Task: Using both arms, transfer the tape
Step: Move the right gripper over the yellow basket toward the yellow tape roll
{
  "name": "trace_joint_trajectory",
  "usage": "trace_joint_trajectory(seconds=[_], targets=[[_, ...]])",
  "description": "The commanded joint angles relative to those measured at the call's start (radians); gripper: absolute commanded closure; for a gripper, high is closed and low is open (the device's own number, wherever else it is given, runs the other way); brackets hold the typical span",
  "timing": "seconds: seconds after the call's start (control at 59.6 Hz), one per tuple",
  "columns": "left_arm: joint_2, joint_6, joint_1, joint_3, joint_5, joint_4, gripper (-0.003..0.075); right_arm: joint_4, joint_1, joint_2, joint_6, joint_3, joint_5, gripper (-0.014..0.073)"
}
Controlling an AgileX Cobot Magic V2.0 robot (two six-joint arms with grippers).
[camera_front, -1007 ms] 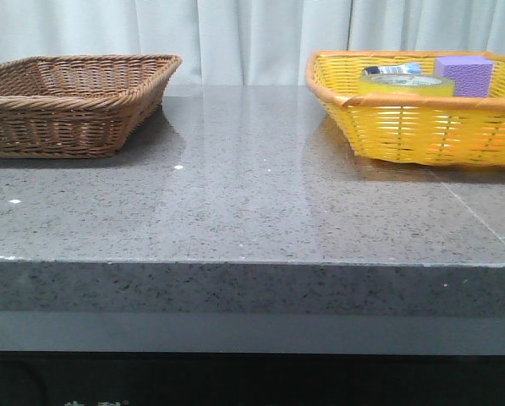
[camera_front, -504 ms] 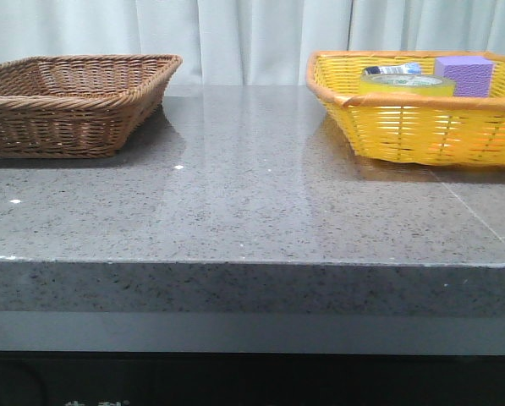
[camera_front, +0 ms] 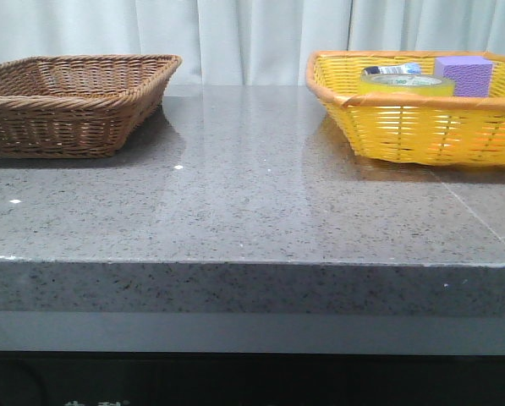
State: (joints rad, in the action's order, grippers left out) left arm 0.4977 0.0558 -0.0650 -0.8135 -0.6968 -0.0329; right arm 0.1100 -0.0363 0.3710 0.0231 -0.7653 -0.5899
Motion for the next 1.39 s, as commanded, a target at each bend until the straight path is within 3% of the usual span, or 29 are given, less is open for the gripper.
trace_joint_trajectory(seconds=[0.0,0.403,0.47,0.571,0.722,0.806,1.007,1.377], targets=[[0.045,0.011,0.002,-0.033,0.042,0.0,0.074,0.0,-0.006,0.067,0.002,-0.026,0.026,0.0662],[0.168,0.011,0.002,-0.026,0.034,0.0,0.0739,0.001,-0.006,0.271,0.002,-0.026,-0.104,0.0658],[0.181,0.011,0.002,-0.026,0.04,0.0,0.0726,0.001,-0.006,0.295,0.002,-0.026,-0.107,0.0624],[0.191,0.011,0.002,-0.026,0.048,0.0,0.0613,0.001,-0.006,0.319,0.002,-0.026,-0.106,0.0452],[0.191,0.009,0.002,-0.026,0.071,0.0,0.0314,0.001,-0.006,0.341,0.002,-0.026,-0.106,0.013],[0.191,0.005,0.002,-0.026,0.078,0.0,0.0238,0.001,-0.006,0.35,0.002,-0.026,-0.102,0.0053],[0.191,-0.043,-0.064,-0.028,0.126,-0.018,0.0239,0.016,-0.006,0.398,0.002,-0.078,-0.078,0.0054],[0.191,-0.073,-0.386,-0.054,0.126,-0.018,0.0239,0.053,-0.006,0.694,0.002,-0.356,-0.161,0.0054]])
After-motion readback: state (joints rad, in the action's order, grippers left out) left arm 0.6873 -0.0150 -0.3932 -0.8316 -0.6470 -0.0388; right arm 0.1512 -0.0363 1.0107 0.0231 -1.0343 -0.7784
